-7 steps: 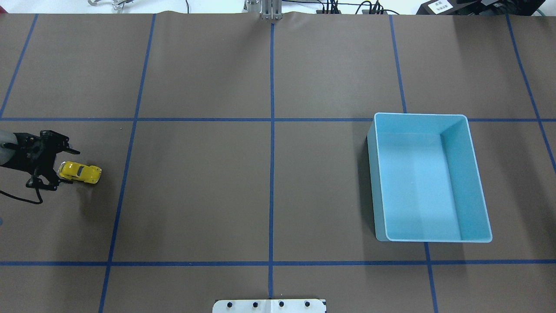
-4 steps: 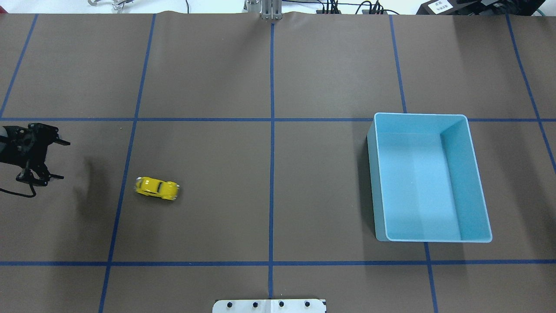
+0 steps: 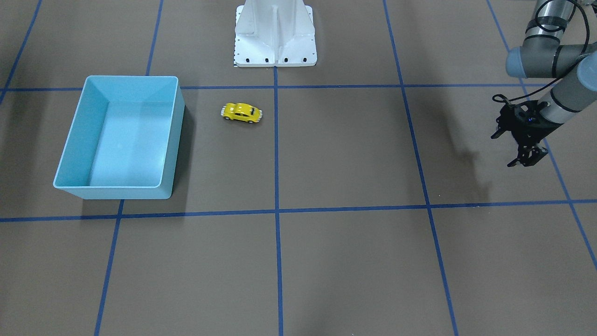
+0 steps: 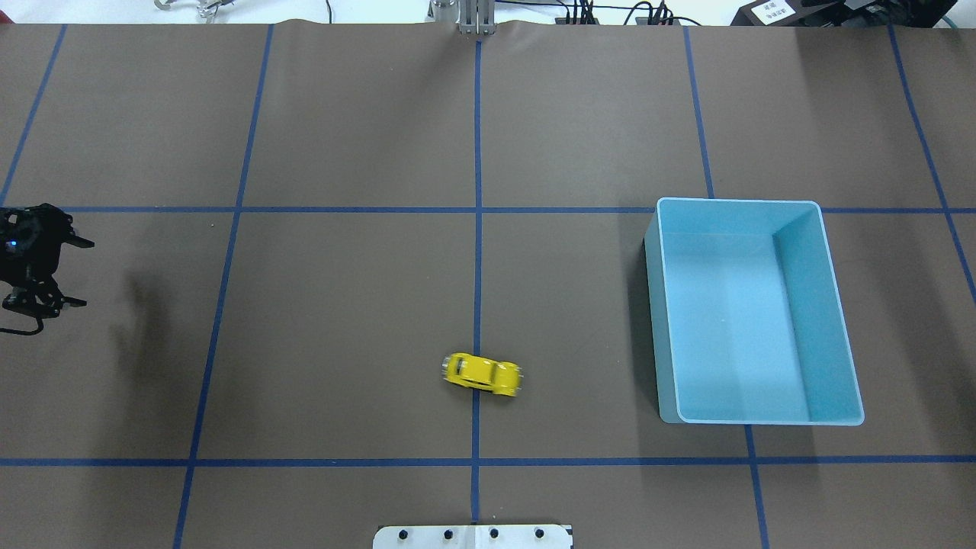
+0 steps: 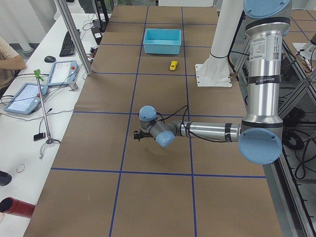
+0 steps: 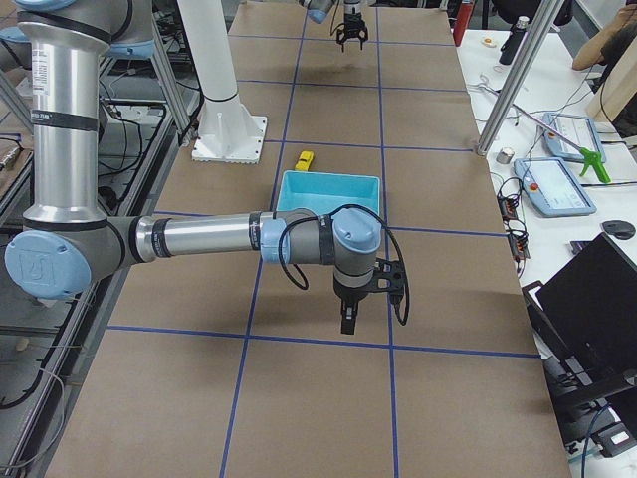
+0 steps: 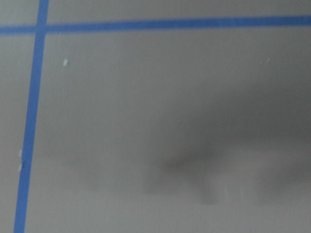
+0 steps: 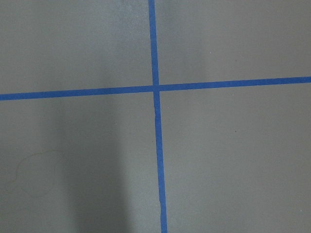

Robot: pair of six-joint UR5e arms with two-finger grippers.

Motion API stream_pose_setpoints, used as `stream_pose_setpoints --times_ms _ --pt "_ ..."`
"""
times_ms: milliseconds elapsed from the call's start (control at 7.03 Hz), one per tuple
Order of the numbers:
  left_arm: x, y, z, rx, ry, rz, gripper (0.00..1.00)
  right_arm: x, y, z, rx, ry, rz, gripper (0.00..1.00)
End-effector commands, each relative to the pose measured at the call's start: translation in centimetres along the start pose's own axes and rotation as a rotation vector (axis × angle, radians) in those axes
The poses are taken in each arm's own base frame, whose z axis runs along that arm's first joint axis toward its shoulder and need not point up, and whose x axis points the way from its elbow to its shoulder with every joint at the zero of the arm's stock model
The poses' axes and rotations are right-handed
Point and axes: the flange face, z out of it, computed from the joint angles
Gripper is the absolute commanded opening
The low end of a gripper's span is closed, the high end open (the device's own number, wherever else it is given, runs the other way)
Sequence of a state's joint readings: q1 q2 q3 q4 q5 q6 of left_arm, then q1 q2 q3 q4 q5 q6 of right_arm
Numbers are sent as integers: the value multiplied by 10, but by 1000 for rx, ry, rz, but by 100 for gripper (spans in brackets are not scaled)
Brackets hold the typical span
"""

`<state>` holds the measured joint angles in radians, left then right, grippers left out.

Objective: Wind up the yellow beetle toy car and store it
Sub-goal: 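Withdraw the left arm while the car rolls toward the bin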

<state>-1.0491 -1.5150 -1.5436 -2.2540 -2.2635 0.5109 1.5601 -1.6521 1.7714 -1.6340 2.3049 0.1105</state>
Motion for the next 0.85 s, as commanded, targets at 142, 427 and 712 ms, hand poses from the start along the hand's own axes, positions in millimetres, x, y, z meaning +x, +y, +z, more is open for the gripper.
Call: stream_pose_setpoints --times_ms 142,427,712 --pt "-11 58 -23 -41 18 -552 100 -1 0 -1 2 1 -1 100" --pt "-28 111 -49 -31 -38 -668 100 -1 0 -1 2 1 -1 100" --pt "-44 152 -82 10 -89 -857 100 -1 -1 -1 3 4 -3 100"
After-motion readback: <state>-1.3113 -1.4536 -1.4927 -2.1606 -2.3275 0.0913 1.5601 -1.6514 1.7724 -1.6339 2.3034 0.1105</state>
